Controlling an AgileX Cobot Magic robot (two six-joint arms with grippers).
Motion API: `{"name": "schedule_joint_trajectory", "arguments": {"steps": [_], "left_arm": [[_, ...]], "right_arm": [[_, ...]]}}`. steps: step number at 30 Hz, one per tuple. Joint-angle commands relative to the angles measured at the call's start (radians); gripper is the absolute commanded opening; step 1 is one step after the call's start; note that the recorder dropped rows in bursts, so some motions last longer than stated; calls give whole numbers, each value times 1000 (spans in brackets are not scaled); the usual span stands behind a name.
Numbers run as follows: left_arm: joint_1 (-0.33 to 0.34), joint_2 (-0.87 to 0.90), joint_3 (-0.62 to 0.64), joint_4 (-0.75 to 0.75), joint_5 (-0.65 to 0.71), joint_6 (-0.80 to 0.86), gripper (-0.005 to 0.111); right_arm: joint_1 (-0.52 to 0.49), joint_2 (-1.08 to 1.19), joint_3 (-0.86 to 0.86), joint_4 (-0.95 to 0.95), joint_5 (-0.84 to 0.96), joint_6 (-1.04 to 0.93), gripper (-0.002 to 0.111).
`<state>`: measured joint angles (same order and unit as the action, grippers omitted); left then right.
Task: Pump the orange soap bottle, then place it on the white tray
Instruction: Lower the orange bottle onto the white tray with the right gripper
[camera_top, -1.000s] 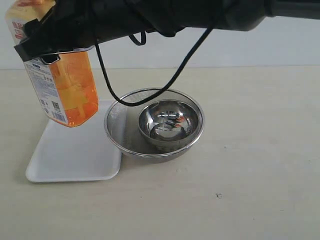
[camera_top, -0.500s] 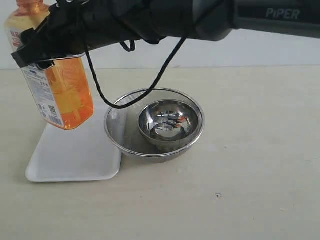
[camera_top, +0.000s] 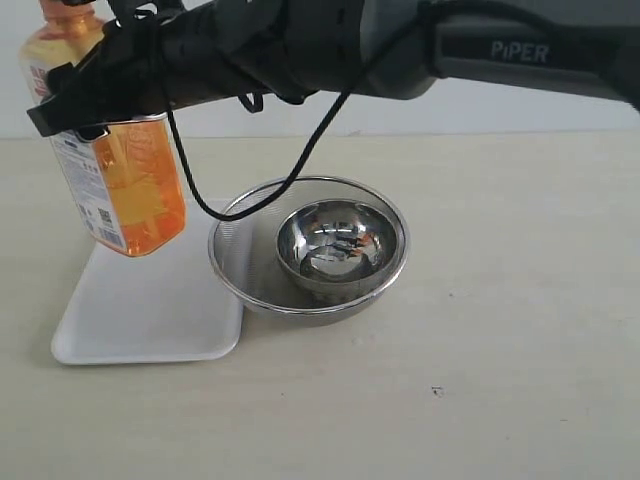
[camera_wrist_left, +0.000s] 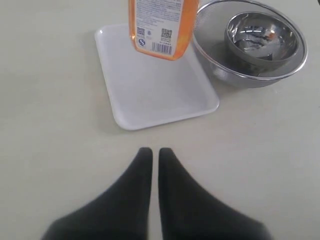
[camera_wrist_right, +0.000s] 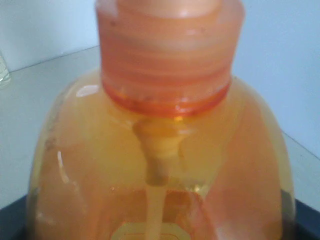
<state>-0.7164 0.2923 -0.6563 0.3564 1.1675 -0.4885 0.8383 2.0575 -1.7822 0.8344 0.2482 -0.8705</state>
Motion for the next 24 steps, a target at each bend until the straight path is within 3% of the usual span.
{"name": "schedule_joint_trajectory", "arguments": {"steps": [1, 24], "left_arm": [[-3, -6, 4, 2, -25, 10, 5], [-3, -6, 4, 9, -24, 17, 5]], "right_arm": [[-1, -23, -26, 21, -98, 28, 0], [57, 67, -26, 24, -321, 82, 0]]}}
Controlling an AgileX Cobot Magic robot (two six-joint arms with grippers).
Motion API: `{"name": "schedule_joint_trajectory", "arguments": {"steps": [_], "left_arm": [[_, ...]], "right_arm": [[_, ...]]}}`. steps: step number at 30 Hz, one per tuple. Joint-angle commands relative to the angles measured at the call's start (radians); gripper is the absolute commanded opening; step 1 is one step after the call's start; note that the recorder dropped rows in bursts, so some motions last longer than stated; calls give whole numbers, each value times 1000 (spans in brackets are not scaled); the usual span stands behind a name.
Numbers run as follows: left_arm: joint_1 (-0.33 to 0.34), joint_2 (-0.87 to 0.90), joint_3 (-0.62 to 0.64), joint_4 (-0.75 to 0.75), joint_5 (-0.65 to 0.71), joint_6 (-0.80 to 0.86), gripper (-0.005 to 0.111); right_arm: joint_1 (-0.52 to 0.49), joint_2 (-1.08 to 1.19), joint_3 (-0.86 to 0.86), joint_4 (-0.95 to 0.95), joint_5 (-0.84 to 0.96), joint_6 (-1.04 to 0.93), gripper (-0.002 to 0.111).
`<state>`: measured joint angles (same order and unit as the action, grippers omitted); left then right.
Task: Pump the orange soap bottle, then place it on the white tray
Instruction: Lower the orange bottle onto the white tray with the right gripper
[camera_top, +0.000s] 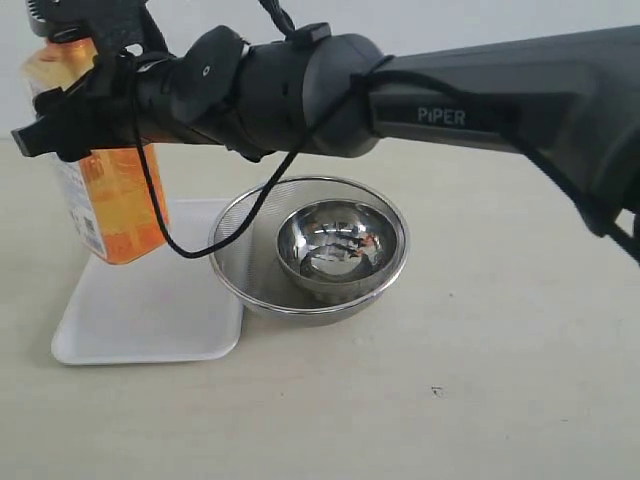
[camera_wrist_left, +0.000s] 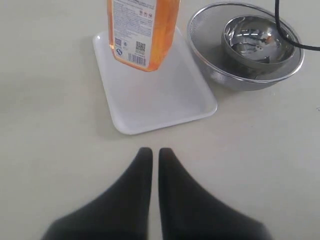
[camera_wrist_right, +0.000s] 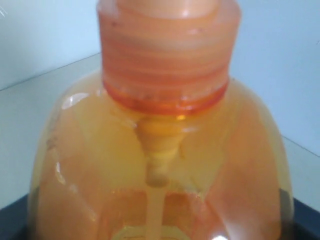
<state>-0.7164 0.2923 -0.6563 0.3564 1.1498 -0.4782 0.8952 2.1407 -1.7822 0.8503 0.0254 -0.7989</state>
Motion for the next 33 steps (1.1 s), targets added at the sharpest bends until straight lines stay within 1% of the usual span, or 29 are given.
{"name": "schedule_joint_trajectory", "arguments": {"steps": [1, 11, 24, 33], "left_arm": [[-3, -6, 4, 9, -6, 6, 5], [-3, -6, 4, 11, -6, 26, 5], [-3, -6, 4, 11, 7, 38, 5], [-3, -6, 4, 11, 9, 40, 5]], "right_arm": [[2, -12, -26, 9, -107, 14, 0], [11, 23, -26, 29, -142, 16, 0], [11, 59, -26, 29, -85, -67, 0], [9, 68, -26, 29, -78, -102, 0]]}}
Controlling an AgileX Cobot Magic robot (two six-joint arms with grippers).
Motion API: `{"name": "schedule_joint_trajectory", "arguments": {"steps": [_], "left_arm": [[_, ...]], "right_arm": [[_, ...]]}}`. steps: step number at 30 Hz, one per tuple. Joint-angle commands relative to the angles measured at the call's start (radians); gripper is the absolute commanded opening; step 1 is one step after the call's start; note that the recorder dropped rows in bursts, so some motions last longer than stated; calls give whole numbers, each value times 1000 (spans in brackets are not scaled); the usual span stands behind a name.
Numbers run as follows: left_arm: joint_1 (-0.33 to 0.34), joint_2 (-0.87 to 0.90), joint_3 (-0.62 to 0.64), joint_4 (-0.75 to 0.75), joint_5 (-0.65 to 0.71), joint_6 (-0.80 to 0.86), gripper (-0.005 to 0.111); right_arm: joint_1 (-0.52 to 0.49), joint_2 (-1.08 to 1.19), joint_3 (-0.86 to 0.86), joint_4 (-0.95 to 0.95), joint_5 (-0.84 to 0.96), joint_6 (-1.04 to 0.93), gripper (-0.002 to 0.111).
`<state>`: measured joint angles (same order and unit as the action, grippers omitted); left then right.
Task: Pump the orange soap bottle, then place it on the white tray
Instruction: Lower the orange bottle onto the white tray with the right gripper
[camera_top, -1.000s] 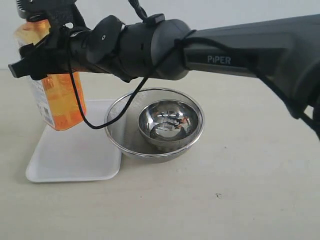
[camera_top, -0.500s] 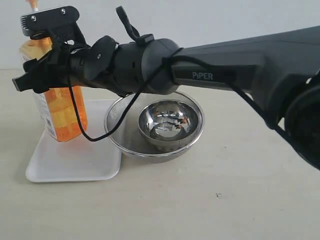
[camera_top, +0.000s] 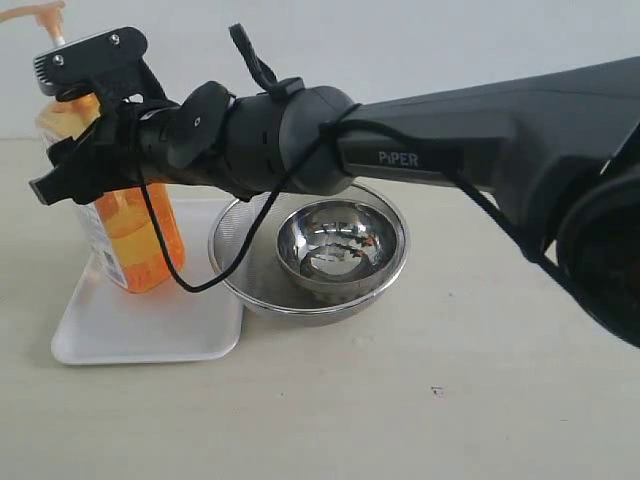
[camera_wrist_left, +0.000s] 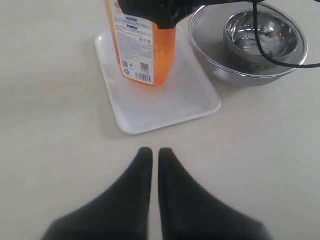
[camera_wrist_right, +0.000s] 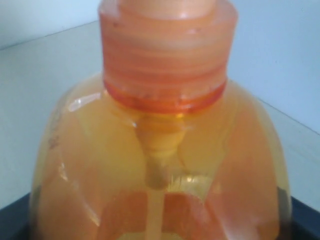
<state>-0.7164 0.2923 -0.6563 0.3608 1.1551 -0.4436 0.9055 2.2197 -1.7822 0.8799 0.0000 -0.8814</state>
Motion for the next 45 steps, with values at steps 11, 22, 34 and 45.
{"name": "schedule_joint_trajectory", "arguments": {"steps": [11, 22, 34, 45], "left_arm": [[-3, -6, 4, 6, 4, 5, 5], [-3, -6, 4, 3, 4, 18, 5], [-3, -6, 4, 3, 4, 18, 5], [-3, -6, 4, 3, 4, 20, 5]], "right_arm": [[-1, -11, -26, 0, -53, -49, 0], [-1, -11, -26, 4, -33, -115, 0], [-1, -11, -26, 4, -40, -119, 32], [-1, -11, -26, 4, -40, -119, 32]]}}
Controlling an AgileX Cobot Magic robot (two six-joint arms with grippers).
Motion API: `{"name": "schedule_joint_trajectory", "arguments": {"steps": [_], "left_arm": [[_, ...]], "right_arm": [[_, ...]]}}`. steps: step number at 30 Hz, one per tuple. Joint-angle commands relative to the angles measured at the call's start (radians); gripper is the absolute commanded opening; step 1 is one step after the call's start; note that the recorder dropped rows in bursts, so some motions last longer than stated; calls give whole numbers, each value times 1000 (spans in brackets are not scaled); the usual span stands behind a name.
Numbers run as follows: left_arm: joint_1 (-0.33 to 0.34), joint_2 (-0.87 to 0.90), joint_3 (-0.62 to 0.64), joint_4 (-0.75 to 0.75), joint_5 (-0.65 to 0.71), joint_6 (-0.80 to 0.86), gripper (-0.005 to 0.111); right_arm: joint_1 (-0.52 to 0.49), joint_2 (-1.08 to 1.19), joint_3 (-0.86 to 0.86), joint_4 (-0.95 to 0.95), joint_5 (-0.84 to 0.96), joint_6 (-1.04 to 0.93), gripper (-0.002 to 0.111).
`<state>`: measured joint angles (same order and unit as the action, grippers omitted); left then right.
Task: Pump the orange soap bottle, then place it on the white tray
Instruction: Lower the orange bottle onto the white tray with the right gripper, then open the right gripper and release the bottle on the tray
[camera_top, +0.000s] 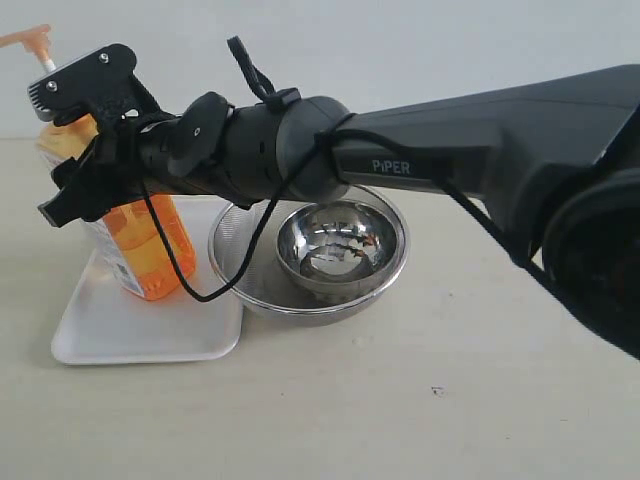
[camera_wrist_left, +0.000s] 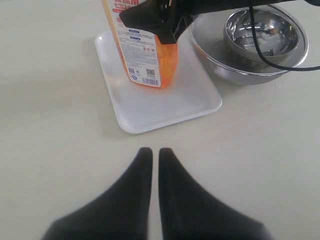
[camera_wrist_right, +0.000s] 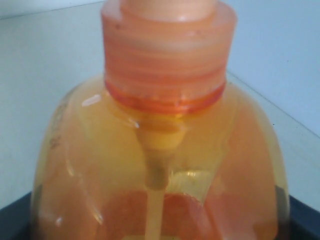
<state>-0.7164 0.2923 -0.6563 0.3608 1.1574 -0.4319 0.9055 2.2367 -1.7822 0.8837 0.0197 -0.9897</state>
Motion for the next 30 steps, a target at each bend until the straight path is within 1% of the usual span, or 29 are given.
{"name": "schedule_joint_trajectory", "arguments": {"steps": [1, 6, 7, 10, 11, 12, 30], "left_arm": [[-3, -6, 4, 3, 1, 8, 5], [-3, -6, 4, 3, 1, 11, 5], [-3, -6, 4, 3, 1, 11, 5], [-3, -6, 4, 3, 1, 11, 5], [-3, -6, 4, 3, 1, 11, 5], [-3, -6, 4, 0, 1, 10, 5], [-3, -6, 4, -4, 1, 13, 5]], "right_arm": [[-1, -28, -26, 0, -60, -10, 32], [-1, -28, -26, 0, -58, -10, 33], [-1, -28, -26, 0, -56, -10, 36], [-1, -28, -26, 0, -56, -10, 49], [-1, -28, -26, 0, -59, -10, 52], [-1, -28, -26, 0, -60, -10, 53], [-1, -28, -26, 0, -69, -5, 53]]}}
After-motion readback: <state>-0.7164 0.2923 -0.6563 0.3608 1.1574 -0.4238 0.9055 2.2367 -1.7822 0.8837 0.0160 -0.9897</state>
